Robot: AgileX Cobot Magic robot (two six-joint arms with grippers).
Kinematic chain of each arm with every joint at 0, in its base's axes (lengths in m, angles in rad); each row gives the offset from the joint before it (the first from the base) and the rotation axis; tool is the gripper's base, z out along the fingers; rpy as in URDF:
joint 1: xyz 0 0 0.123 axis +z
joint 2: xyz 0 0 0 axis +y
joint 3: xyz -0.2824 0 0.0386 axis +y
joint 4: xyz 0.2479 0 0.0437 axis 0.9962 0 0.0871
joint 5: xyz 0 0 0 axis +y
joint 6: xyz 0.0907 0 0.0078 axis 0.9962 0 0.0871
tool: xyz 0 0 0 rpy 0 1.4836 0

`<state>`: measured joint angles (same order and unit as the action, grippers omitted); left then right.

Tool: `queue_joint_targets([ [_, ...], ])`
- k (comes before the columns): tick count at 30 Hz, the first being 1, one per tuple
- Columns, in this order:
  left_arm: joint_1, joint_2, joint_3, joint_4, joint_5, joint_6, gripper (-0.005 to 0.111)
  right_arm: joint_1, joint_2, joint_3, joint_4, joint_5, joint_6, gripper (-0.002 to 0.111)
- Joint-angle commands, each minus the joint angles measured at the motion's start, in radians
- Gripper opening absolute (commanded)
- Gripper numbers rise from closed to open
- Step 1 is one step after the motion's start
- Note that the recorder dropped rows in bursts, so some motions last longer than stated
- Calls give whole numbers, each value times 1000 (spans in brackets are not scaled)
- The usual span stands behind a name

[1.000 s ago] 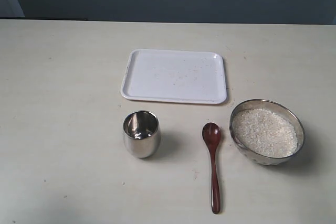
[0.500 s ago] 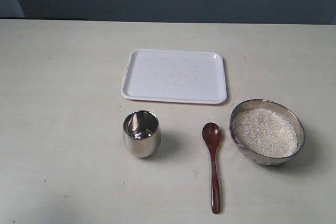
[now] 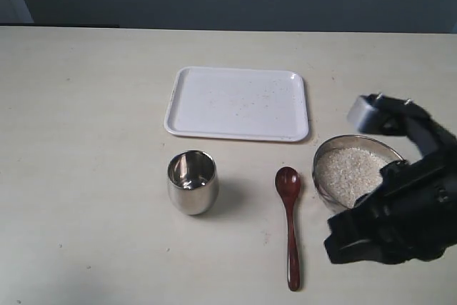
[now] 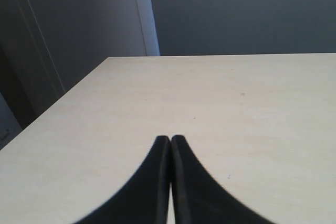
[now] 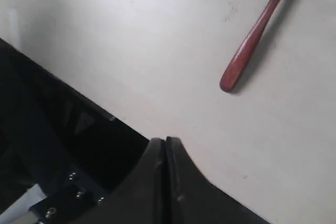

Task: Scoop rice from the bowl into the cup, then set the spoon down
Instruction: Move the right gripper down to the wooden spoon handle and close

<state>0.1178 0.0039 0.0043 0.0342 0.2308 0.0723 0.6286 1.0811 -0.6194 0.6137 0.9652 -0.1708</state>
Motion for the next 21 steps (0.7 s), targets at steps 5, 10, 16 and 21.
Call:
queue_joint_targets([
  [5,0,-4,-4,-3,-13,-2,0,493,263,-9,-742,-342,1010,-1],
  [10,0,-4,-4,-3,-13,-2,0,493,474,-9,-747,-472,1010,-1],
  [16,0,-4,-4,-3,-13,-2,0,488,482,-9,-833,-528,1018,-1],
  [21,0,-4,-4,-3,-13,-2,0,488,482,-9,-912,-612,1008,16],
])
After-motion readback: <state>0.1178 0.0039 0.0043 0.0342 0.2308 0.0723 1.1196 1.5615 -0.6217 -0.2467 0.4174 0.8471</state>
